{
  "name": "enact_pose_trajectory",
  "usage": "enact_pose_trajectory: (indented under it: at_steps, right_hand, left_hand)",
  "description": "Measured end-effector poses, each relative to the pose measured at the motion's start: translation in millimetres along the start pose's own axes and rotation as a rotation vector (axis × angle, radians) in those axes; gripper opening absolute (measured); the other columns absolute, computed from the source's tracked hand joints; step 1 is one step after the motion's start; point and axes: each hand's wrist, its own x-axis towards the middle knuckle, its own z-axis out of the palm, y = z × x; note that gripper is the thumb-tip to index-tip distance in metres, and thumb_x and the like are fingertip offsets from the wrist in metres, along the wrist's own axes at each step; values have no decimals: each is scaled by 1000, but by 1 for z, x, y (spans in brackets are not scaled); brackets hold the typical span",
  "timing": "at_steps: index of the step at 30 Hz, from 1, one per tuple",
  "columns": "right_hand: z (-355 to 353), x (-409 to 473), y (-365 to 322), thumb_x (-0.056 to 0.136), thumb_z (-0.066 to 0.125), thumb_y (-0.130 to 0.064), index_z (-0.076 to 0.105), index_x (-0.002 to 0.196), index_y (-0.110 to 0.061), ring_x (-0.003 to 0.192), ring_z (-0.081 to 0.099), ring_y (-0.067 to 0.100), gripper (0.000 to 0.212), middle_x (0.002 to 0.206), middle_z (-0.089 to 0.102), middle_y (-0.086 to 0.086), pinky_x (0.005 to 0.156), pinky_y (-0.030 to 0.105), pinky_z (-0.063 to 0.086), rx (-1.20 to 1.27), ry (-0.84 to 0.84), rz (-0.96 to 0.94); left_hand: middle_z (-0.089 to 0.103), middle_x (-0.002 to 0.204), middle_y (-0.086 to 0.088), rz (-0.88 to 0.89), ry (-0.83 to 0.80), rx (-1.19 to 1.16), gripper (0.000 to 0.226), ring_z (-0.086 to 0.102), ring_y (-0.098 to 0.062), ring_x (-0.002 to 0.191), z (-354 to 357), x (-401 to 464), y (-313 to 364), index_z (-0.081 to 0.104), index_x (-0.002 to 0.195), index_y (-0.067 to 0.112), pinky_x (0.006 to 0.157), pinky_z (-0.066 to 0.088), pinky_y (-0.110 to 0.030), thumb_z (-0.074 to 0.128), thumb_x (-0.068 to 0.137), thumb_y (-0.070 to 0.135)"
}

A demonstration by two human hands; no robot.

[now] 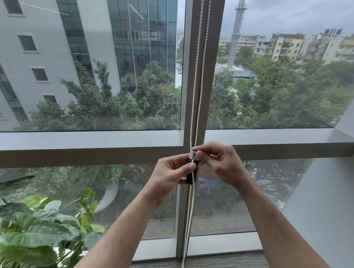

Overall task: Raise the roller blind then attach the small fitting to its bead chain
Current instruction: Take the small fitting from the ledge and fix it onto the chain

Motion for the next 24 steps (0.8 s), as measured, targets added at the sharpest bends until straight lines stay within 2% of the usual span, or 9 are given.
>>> enact_pose_trajectory:
  at_steps: [7, 13, 15, 20, 24]
  right_hand:
    - [-1, 3, -3, 90, 68, 1, 75, 106, -3, 77, 67, 8, 18, 95, 71, 13, 71, 27, 56, -2, -29, -39]
    - [-1, 5, -4, 89, 70, 0, 76, 104, -9, 82, 69, 4, 19, 95, 71, 2, 72, 21, 54, 6, -32, -14]
    - [-2, 5, -5, 89, 70, 0, 76, 105, -9, 86, 69, 5, 19, 97, 72, 1, 73, 22, 55, -10, -45, -9]
    - [-2, 3, -7, 91, 67, 2, 74, 114, -10, 95, 66, 14, 27, 106, 68, 1, 78, 36, 59, -95, -108, 5]
    - [1, -4, -7, 87, 70, 5, 65, 125, -17, 96, 63, 15, 44, 112, 63, -9, 82, 37, 57, -170, -182, -25]
  left_hand:
    - [76, 101, -7, 2, -6, 7, 37, 67, -20, 90, -1, -1, 4, 73, 118, 13, 80, 59, -44, 76, 82, 21]
    - [76, 99, -8, -11, 9, 17, 35, 69, -19, 89, 2, -1, 5, 73, 116, 11, 81, 57, -46, 76, 82, 18]
    - [75, 100, -12, -14, 13, 13, 34, 68, -22, 89, 3, 0, 5, 73, 116, 10, 80, 57, -46, 75, 82, 16]
    - [74, 102, -17, -15, 16, 4, 34, 68, -25, 90, 0, 0, 7, 75, 113, 10, 79, 59, -47, 78, 80, 19]
    - [76, 107, -15, -14, 21, 2, 36, 71, -23, 92, -2, 1, 7, 75, 113, 12, 73, 59, -42, 79, 79, 22]
